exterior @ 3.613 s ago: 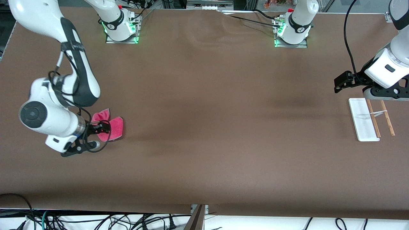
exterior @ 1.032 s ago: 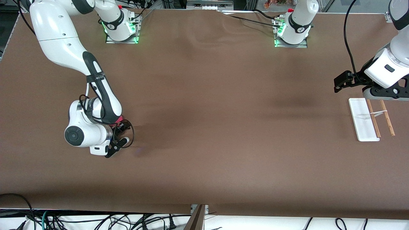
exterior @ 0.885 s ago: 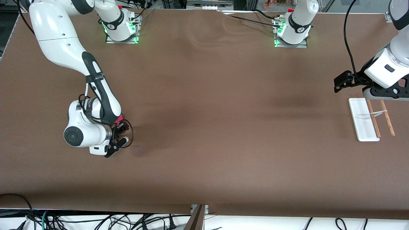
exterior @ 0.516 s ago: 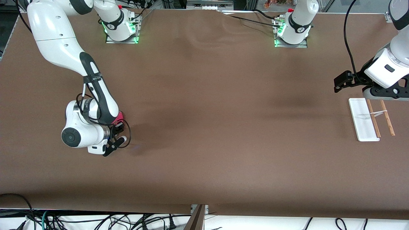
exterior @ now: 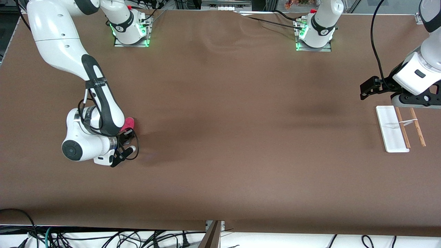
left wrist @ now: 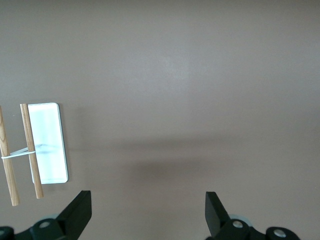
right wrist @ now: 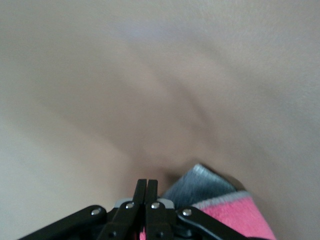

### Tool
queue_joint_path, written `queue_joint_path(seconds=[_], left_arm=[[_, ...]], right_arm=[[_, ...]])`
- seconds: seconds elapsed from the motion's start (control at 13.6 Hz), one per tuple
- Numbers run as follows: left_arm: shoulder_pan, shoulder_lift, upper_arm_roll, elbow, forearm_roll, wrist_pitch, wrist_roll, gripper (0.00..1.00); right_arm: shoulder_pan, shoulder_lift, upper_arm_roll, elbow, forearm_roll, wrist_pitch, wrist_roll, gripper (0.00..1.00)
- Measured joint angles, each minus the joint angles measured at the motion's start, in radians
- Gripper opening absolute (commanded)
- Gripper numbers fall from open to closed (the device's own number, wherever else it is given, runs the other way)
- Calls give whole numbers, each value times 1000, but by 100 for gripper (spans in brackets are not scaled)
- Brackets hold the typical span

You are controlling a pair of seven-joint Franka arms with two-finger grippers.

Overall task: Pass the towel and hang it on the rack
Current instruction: 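Lift the towel with the right gripper toward the table middle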

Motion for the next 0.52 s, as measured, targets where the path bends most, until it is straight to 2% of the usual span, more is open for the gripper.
queue_joint_path(seconds=[0.29,0.52], left_arm=[[0,0,0,0,0,0,0,100],[0,0,0,0,0,0,0,100]], right_arm=[[7,-29,6,170,0,-196,36,0],[55,-60,8,256,0,-289,129,0]])
